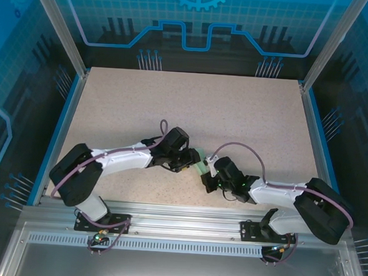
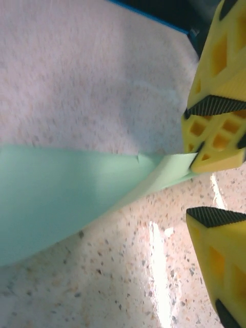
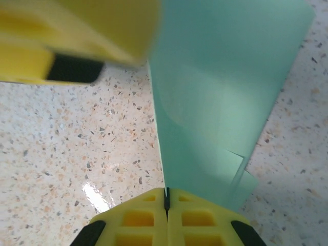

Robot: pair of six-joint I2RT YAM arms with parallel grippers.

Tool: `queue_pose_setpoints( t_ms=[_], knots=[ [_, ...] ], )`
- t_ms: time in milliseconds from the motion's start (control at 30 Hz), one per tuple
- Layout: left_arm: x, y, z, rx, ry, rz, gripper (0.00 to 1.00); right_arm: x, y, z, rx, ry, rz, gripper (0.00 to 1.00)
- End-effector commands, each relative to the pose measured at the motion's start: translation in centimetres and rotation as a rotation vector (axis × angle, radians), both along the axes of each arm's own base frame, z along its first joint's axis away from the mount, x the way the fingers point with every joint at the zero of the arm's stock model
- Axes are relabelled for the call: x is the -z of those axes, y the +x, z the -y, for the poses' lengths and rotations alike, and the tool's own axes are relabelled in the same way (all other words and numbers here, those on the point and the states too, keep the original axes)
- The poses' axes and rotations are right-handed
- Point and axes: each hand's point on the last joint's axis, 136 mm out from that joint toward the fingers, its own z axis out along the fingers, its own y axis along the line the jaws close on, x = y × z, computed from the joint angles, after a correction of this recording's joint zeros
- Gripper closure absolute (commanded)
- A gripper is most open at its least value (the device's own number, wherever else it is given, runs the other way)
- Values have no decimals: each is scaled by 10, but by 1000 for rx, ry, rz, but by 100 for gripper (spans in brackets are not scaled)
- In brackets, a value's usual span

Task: Fold a paper plane with a square sheet of paper (pick it up from the middle)
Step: Fold the wing for the fifth time at the center of the table.

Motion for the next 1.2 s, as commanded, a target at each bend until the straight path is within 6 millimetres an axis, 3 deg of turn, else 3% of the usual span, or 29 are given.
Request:
queue_pose_setpoints(
  t_ms=[0, 133, 433, 667, 1167],
  knots=[
    [-16, 2, -10, -14, 0, 76, 42, -14, 0, -7, 1, 167, -63, 99],
    [-18, 1, -11, -13, -8, 91, 42, -8, 2, -2, 29, 212, -141, 99],
    [-16, 1, 12, 67, -91, 94, 54, 9, 8, 3, 107, 312, -328, 99],
    [-6, 5, 28, 111, -116, 69, 57, 20, 13, 18, 173, 348, -418, 98],
    [7, 25, 61, 162, -171, 71, 58, 25, 14, 24, 182, 351, -473, 96]
  ],
)
